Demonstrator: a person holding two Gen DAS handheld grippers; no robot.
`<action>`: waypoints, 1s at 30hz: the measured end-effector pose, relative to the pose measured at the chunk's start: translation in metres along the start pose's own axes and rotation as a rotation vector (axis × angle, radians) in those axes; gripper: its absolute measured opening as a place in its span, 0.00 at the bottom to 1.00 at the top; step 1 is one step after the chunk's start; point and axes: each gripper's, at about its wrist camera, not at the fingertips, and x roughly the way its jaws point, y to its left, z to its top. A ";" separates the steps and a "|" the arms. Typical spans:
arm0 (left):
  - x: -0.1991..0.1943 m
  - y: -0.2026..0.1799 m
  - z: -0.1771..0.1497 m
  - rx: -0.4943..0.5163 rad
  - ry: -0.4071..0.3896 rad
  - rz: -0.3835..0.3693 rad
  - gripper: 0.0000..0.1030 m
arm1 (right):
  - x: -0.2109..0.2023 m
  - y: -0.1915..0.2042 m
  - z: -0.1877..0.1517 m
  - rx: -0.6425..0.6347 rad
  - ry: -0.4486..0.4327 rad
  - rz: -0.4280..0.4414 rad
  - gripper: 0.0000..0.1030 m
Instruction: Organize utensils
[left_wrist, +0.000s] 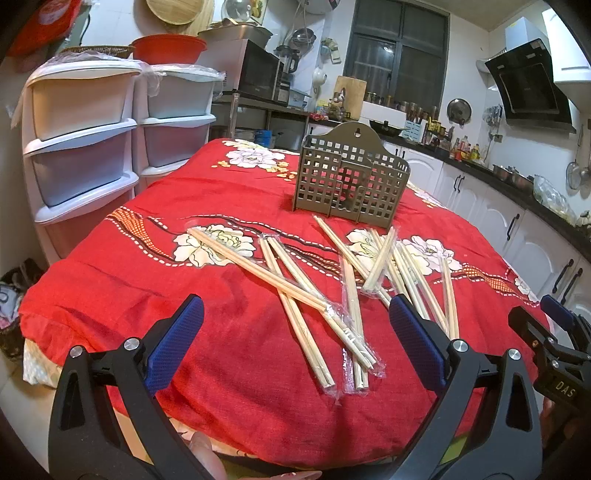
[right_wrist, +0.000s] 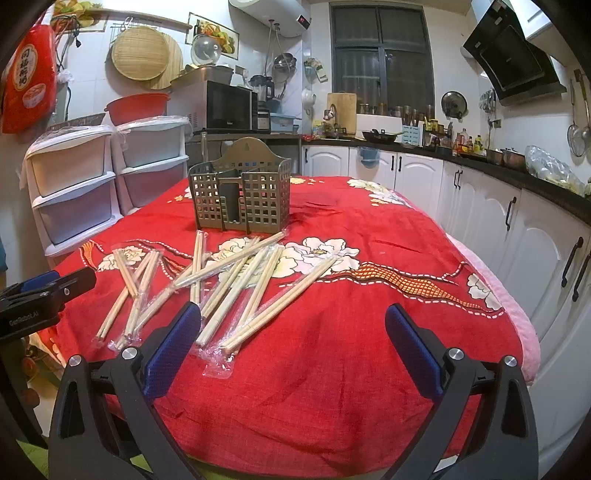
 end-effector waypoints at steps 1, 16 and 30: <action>0.000 0.000 0.000 0.000 0.000 0.000 0.89 | 0.000 0.000 0.000 0.000 0.001 0.000 0.94; 0.011 0.024 0.007 -0.062 0.020 0.021 0.89 | 0.019 0.016 0.014 -0.076 0.046 0.090 0.94; 0.038 0.055 0.039 -0.096 0.105 0.100 0.89 | 0.071 0.027 0.065 -0.058 0.116 0.204 0.94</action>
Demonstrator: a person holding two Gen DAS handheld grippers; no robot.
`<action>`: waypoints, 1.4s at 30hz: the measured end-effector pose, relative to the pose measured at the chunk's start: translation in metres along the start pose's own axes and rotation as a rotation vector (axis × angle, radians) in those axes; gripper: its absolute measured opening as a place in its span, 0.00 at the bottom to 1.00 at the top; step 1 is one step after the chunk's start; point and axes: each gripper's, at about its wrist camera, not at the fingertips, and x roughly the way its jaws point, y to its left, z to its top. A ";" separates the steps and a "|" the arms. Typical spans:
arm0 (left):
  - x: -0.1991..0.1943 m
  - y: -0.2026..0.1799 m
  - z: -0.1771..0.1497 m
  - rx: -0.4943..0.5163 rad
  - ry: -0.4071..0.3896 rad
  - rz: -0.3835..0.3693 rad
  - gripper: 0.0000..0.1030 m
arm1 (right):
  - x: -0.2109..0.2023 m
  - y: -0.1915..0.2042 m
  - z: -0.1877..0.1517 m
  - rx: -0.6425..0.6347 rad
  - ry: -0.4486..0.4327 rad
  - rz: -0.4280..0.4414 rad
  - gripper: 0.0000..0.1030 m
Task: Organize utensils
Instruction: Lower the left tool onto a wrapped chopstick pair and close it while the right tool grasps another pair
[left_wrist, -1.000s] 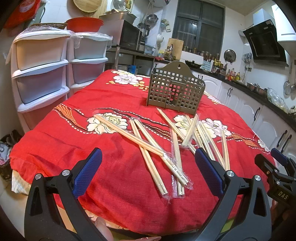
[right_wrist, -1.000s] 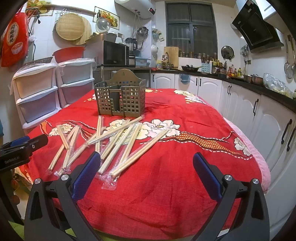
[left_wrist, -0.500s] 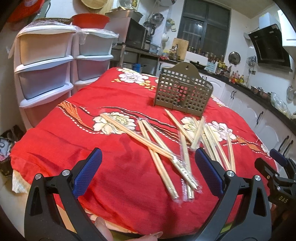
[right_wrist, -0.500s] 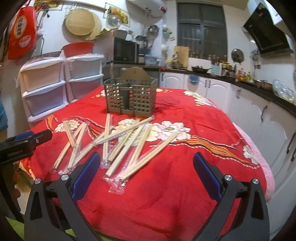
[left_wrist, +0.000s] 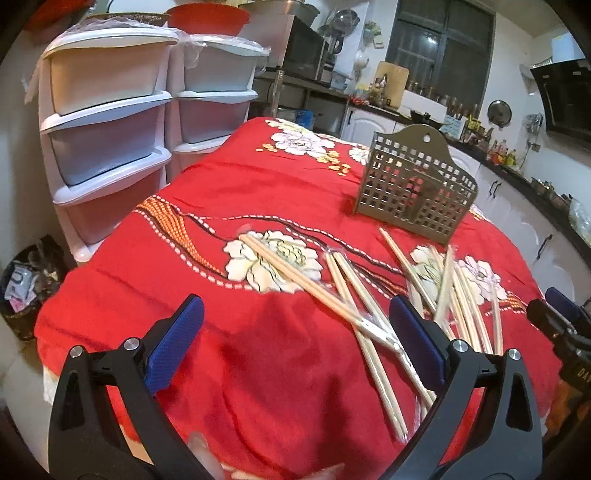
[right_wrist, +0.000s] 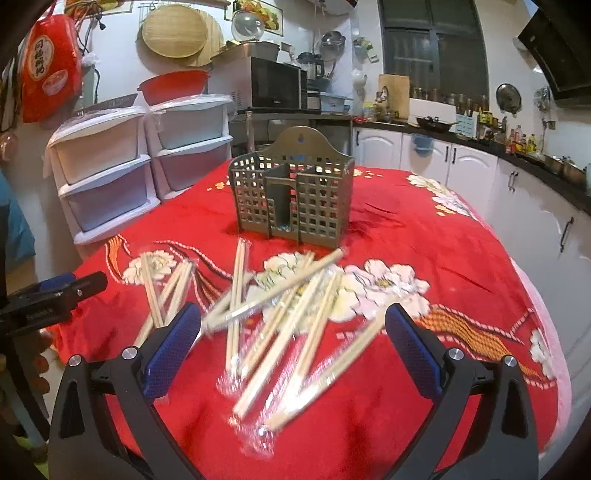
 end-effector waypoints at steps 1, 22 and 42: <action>0.005 0.001 0.005 0.000 0.015 -0.001 0.89 | 0.003 -0.002 0.004 0.010 0.008 0.009 0.94; 0.089 0.031 0.042 -0.108 0.273 -0.040 0.74 | 0.115 -0.054 0.049 0.135 0.192 -0.010 0.87; 0.133 0.052 0.062 -0.154 0.285 -0.013 0.30 | 0.193 -0.076 0.052 0.283 0.363 0.008 0.50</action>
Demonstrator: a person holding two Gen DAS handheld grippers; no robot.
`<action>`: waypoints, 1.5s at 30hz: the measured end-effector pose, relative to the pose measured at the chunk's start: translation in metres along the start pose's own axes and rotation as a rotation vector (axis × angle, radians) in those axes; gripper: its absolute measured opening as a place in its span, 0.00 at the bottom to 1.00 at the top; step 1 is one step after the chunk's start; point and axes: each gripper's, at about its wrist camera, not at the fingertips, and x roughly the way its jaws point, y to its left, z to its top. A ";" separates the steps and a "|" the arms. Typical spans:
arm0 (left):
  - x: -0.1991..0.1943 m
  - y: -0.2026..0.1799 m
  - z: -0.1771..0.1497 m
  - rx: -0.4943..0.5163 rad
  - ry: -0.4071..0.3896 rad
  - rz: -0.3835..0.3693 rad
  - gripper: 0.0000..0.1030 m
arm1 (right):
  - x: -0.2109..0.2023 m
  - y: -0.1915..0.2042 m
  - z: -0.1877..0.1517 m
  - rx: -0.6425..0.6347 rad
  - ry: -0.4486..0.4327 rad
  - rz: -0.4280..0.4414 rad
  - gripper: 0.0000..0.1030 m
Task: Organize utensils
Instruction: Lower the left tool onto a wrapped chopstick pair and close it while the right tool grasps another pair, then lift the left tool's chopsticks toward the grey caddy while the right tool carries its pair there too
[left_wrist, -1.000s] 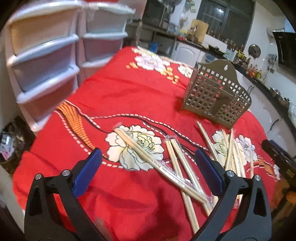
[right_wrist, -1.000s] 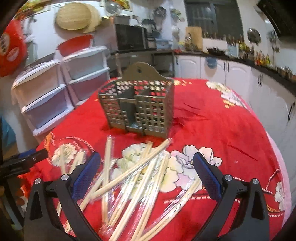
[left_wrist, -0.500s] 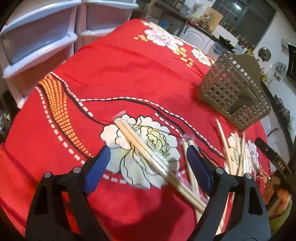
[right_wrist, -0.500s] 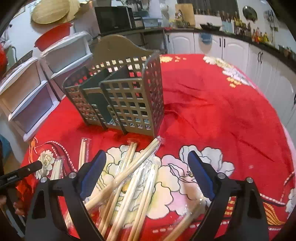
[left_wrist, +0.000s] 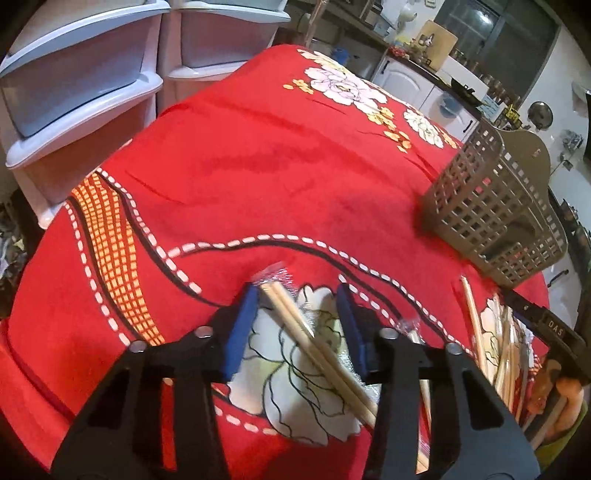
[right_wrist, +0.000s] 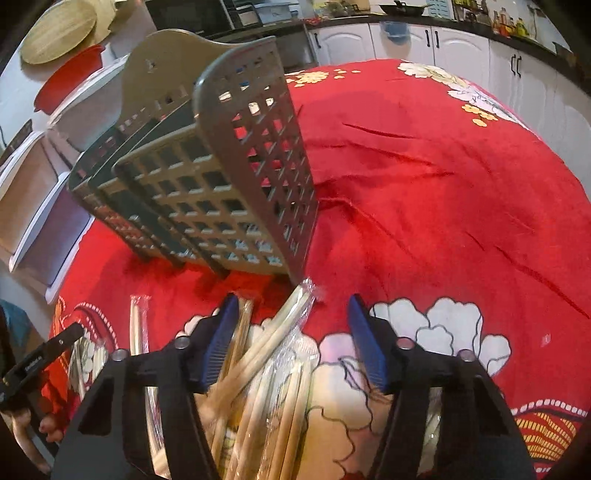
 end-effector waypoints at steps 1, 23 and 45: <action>0.001 0.000 0.001 0.002 -0.003 0.003 0.26 | 0.003 0.001 0.002 -0.003 0.006 -0.005 0.46; -0.056 -0.036 0.025 0.078 -0.115 -0.169 0.02 | -0.066 -0.015 0.002 0.025 -0.100 0.168 0.06; -0.135 -0.116 0.062 0.228 -0.295 -0.340 0.01 | -0.199 0.044 0.026 -0.200 -0.391 0.327 0.05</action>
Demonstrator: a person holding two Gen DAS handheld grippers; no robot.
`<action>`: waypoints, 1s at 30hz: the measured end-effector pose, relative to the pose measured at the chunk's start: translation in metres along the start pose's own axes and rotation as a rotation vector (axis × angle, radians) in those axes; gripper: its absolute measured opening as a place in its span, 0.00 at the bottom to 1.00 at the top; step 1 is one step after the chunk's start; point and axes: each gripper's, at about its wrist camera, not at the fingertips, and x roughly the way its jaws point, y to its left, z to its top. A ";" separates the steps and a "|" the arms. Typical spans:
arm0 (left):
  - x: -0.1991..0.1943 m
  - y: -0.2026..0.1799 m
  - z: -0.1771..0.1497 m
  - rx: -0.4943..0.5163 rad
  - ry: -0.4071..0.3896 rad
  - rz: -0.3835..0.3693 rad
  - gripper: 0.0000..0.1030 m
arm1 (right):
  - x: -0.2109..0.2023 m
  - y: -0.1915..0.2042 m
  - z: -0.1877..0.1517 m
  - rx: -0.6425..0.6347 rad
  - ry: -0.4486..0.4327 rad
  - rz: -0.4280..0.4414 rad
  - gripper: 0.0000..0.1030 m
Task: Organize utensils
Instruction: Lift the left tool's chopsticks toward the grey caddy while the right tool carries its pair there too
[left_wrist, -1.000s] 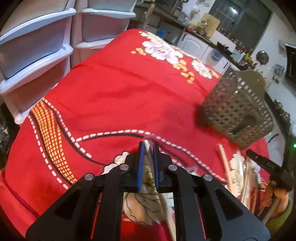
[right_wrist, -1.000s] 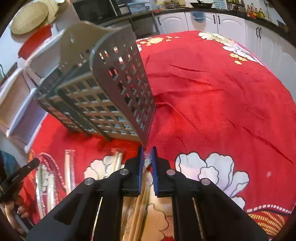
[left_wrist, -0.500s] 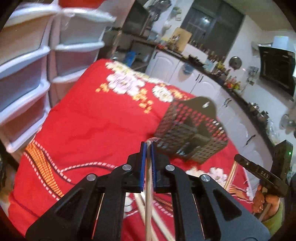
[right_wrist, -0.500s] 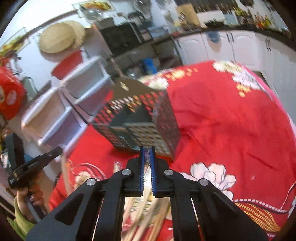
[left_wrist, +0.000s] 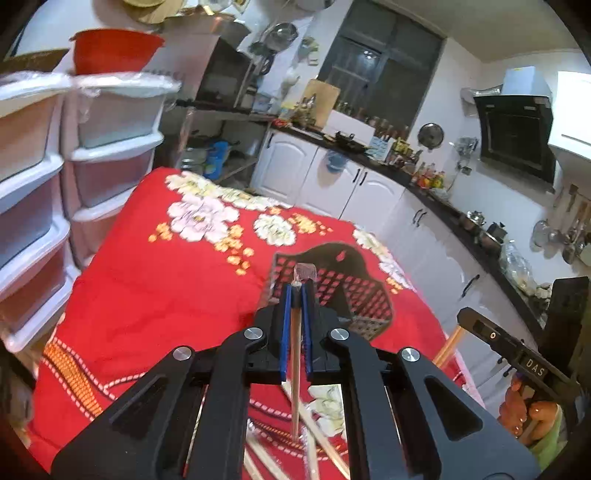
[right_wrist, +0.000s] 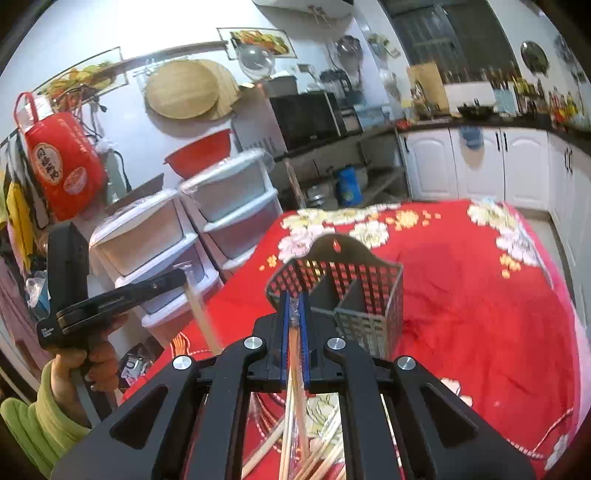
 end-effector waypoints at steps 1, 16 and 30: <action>0.000 -0.004 0.005 0.008 -0.010 -0.007 0.01 | -0.002 0.000 0.005 -0.003 -0.012 0.001 0.05; -0.004 -0.048 0.070 0.078 -0.126 -0.060 0.01 | -0.018 -0.003 0.083 -0.022 -0.166 -0.029 0.05; 0.024 -0.062 0.102 0.145 -0.229 0.061 0.01 | 0.021 -0.020 0.118 -0.016 -0.194 -0.096 0.05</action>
